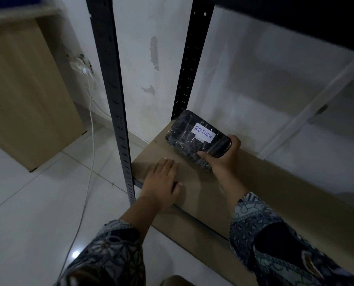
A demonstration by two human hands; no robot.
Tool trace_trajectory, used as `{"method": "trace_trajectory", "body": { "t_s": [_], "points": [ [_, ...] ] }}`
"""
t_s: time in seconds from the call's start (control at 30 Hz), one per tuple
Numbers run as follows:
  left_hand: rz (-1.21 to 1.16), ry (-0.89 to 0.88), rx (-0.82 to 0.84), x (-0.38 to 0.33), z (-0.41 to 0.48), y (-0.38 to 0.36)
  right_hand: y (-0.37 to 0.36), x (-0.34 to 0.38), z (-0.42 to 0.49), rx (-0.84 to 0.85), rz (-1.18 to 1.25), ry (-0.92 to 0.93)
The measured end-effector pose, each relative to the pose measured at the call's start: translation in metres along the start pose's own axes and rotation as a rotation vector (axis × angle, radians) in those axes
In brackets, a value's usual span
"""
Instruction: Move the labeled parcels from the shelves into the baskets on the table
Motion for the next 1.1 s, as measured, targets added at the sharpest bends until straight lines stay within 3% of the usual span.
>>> {"method": "trace_trajectory", "body": {
  "t_s": [0.23, 0.53, 0.77, 1.1],
  "points": [
    [0.064, -0.004, 0.068, -0.016, -0.05, 0.05, 0.059, 0.051, -0.054, -0.026, 0.046, -0.08],
    [0.155, -0.19, 0.071, -0.075, -0.121, 0.142, 0.169, 0.101, -0.166, -0.185, 0.173, -0.245],
    [0.088, -0.406, 0.079, -0.171, -0.142, 0.178, 0.262, 0.123, -0.258, -0.311, 0.197, -0.302],
    [0.0, -0.652, 0.079, -0.342, -0.187, 0.164, 0.429, 0.095, -0.376, -0.517, 0.206, -0.246]
  ]
}}
Point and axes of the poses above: each hand's wrist, its own z-axis towards the middle knuckle, its own y-axis out of the back of the hand, x = y × z, the point moved 1 cm from there along z, towards the middle knuckle, and after that the axes turned 5 degrees about x, right-handed, at the moved point
